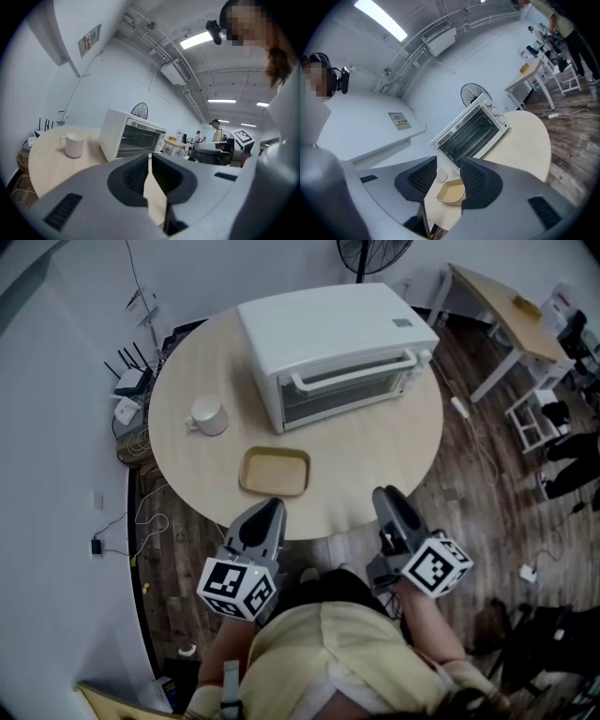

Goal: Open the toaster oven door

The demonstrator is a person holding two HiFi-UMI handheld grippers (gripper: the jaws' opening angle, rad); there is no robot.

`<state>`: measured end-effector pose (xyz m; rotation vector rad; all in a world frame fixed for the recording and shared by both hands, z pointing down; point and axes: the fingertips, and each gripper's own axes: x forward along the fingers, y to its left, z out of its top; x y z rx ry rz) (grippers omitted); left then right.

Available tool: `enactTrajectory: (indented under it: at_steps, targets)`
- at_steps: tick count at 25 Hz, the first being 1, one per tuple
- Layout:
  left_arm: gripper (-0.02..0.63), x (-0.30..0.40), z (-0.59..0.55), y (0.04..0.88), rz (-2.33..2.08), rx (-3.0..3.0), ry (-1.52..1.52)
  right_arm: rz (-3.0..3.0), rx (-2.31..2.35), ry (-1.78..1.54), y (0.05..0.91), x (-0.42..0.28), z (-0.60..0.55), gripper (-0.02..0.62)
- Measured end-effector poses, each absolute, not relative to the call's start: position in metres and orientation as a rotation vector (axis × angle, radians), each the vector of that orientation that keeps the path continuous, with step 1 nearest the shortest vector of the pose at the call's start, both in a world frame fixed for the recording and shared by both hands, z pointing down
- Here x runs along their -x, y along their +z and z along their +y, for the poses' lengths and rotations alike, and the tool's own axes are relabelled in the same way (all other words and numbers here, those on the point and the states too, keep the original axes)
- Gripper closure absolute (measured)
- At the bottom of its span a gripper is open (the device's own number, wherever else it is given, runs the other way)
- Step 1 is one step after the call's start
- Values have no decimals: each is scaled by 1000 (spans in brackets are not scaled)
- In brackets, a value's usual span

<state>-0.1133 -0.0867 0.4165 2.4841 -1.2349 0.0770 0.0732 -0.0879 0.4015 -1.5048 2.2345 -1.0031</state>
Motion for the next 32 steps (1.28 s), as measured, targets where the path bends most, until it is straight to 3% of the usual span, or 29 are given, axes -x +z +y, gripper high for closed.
enactTrajectory:
  at_steps: [32]
  targets:
    - [603,140,-128,405,-1686,-2211,23,2159,1036,-1319,380,-55,-250,446]
